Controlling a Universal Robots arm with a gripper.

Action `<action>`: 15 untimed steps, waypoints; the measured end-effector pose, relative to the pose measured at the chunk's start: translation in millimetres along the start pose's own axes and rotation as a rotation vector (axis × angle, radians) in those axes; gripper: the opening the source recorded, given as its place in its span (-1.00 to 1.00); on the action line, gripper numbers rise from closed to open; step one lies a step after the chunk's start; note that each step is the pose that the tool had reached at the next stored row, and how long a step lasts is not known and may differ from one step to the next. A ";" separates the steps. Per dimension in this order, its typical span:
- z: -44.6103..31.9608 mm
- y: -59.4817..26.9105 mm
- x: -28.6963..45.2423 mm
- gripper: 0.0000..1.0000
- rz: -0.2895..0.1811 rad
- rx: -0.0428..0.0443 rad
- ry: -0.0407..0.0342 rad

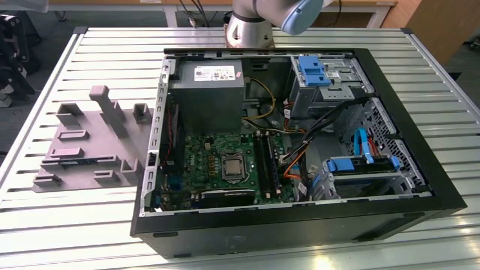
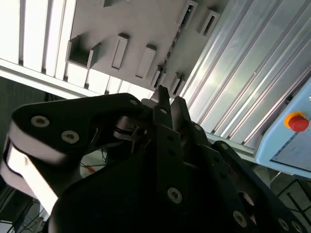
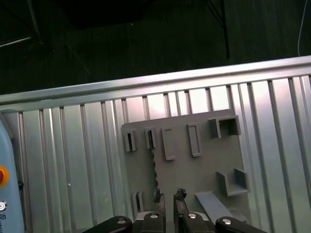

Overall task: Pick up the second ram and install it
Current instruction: 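Pick up the second ram and move it above second insertion slot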

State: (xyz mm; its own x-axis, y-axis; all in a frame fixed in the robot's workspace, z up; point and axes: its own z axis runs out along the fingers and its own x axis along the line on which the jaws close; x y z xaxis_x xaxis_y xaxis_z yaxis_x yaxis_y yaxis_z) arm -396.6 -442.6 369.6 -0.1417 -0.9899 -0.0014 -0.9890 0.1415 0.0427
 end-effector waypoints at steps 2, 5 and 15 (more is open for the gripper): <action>0.9 1.5 0.9 -0.41 -0.002 0.0039 -0.0004; 3.8 4.8 3.0 -0.29 -0.003 0.0115 -0.0015; 18.2 7.5 5.9 -0.29 -0.072 0.0143 0.0003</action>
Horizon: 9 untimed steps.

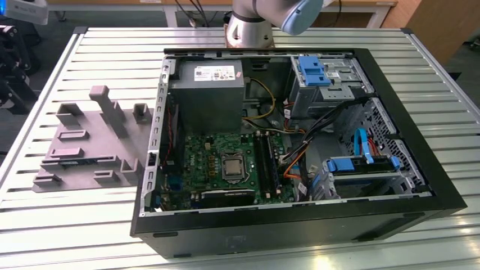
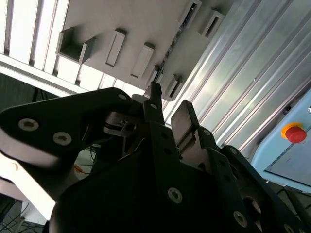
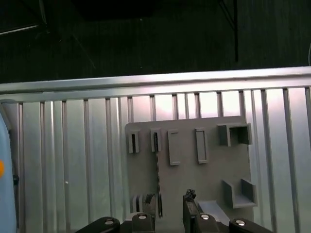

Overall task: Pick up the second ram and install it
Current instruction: 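Pick up the second ram and move it above second insertion slot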

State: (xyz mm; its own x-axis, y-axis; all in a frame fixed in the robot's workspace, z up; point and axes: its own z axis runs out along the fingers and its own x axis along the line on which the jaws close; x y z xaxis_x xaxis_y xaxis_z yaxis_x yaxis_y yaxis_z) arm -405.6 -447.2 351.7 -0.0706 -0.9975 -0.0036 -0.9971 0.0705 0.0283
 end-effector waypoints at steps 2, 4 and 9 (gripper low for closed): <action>2.6 1.0 0.6 -0.29 -0.007 0.0018 -0.0001; 5.8 1.1 0.6 -0.29 -0.029 0.0017 0.0006; 13.0 1.0 0.8 -0.29 -0.090 0.0015 0.0022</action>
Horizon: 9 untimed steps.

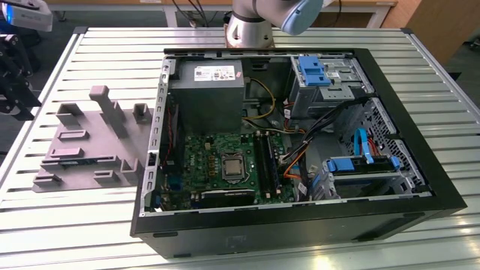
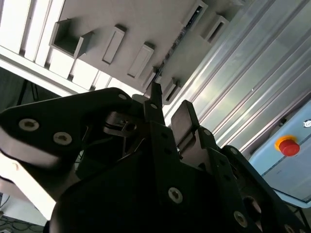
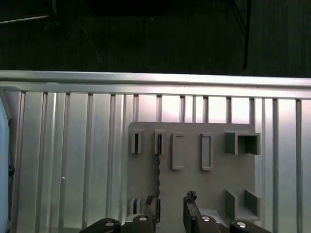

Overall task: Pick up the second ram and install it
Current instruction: 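Pick up the second ram and move it above second insertion slot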

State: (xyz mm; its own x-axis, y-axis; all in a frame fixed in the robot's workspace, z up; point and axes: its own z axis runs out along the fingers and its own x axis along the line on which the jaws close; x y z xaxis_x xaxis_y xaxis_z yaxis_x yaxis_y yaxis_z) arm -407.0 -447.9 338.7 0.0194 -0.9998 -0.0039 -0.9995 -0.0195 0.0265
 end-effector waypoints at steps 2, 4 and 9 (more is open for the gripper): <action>2.7 0.3 0.2 -0.29 -0.010 0.0010 0.0003; 5.5 0.9 0.2 -0.29 -0.010 0.0041 0.0004; 11.0 2.8 0.6 -0.29 -0.010 0.0166 0.0007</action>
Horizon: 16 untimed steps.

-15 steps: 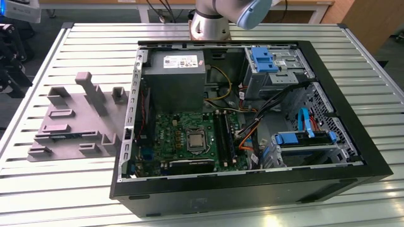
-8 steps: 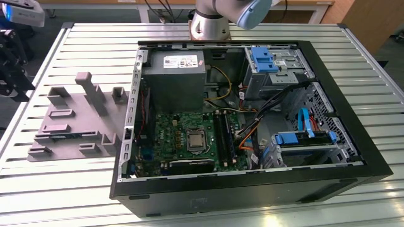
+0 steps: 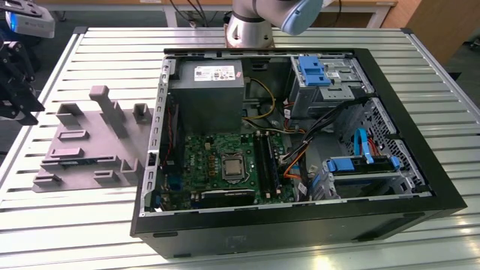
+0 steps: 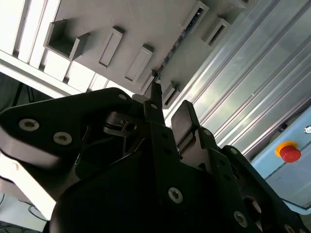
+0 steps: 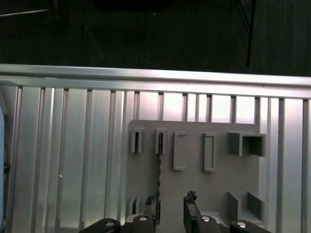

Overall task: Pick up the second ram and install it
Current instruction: 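Pick up the second ram and move it above second insertion slot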

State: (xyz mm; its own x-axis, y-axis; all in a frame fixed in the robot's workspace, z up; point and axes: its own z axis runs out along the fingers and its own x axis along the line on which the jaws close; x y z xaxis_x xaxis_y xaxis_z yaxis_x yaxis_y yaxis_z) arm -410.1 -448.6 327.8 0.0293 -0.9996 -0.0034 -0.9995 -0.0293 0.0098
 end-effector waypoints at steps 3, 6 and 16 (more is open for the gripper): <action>2.4 0.5 0.2 -0.29 0.000 0.0026 0.0001; 2.6 0.5 0.1 -0.29 0.000 0.0028 0.0001; 4.3 0.5 0.1 -0.29 0.000 0.0032 -0.0001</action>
State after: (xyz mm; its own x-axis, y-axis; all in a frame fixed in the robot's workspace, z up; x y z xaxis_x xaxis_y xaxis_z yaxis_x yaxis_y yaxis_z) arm -410.7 -448.7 323.5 0.0293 -0.9996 -0.0035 -0.9995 -0.0293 0.0067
